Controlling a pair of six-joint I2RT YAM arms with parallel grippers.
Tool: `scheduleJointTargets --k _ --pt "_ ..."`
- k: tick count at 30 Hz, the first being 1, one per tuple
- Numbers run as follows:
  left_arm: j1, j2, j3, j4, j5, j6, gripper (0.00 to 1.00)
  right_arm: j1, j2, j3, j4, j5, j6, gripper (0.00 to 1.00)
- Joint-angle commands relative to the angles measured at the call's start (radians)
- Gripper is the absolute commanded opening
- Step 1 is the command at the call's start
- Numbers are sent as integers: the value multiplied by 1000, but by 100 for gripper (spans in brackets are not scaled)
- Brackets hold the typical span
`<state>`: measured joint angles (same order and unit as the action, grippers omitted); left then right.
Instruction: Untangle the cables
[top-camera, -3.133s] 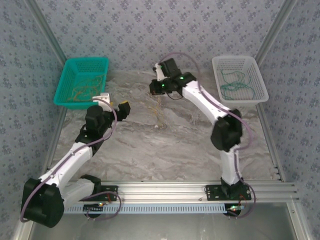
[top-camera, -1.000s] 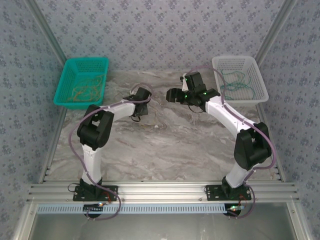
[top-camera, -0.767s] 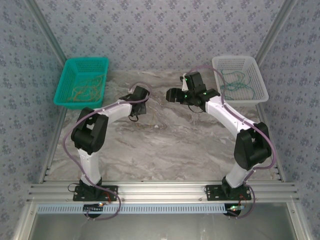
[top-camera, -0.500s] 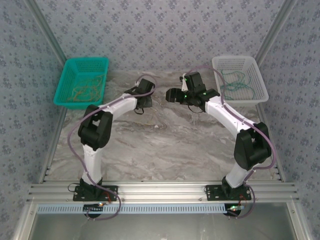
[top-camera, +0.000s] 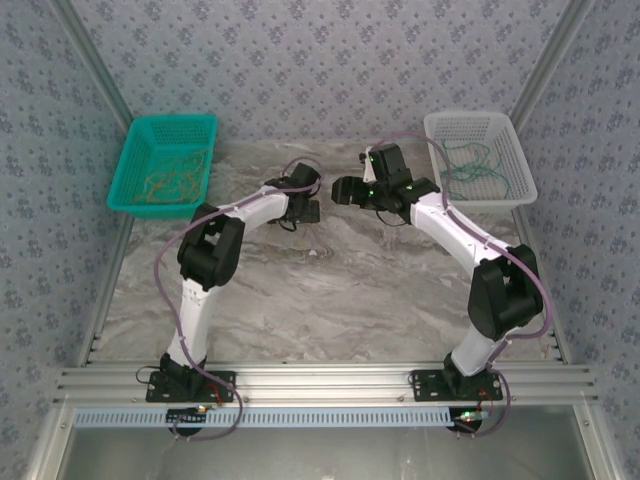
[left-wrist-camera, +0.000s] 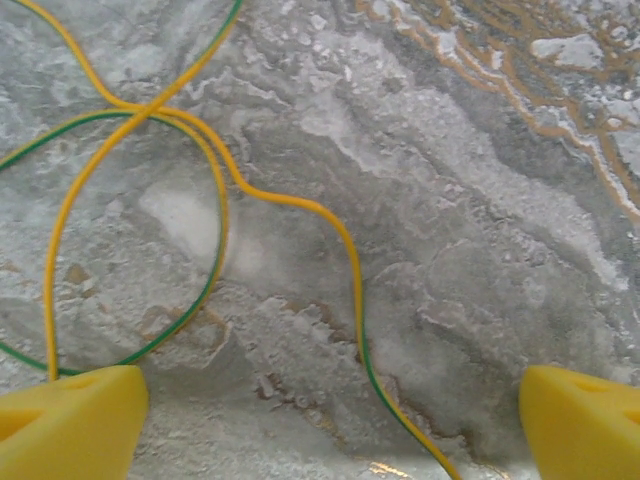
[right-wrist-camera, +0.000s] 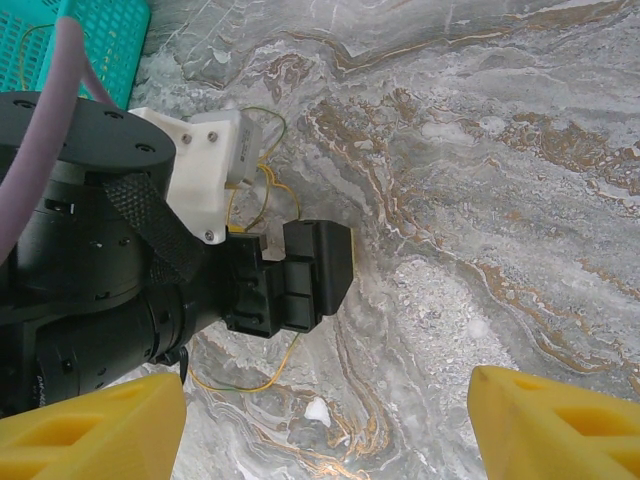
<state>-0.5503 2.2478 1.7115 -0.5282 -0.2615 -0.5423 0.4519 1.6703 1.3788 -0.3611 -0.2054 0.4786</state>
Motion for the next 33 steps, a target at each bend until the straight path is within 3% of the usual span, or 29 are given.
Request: scheduleJointTargets --k 1,3,12,19,20,22,24,27,31,33 --pt "27 52 -48 -60 -57 -16 85 -6 -39 -18 9 -6 -7 77" --pt "37 65 -57 -55 -43 -21 65 -7 -42 -24 14 -12 -1 77" --pt "53 2 -161 51 -43 -13 0 -6 -42 -28 14 -12 2 77" --pt "48 -194 -242 131 -56 64 0 -5 -26 -27 23 -18 8 77" --pt "49 -208 -239 126 -59 71 3 -6 -24 -25 24 -20 9 77" --pt "50 -234 -232 112 -82 83 41 -7 -22 -26 25 -22 11 77" --pt "61 -241 -224 96 -91 87 58 -6 -22 -25 26 -21 9 77" --pt "92 -240 -206 67 -79 85 64 -6 -25 -26 21 -18 9 77" --pt "125 -219 -175 47 -116 90 89 -6 -25 -29 20 -17 7 77" --pt "153 -164 -124 15 -99 86 90 -6 -24 -30 23 -18 8 77"
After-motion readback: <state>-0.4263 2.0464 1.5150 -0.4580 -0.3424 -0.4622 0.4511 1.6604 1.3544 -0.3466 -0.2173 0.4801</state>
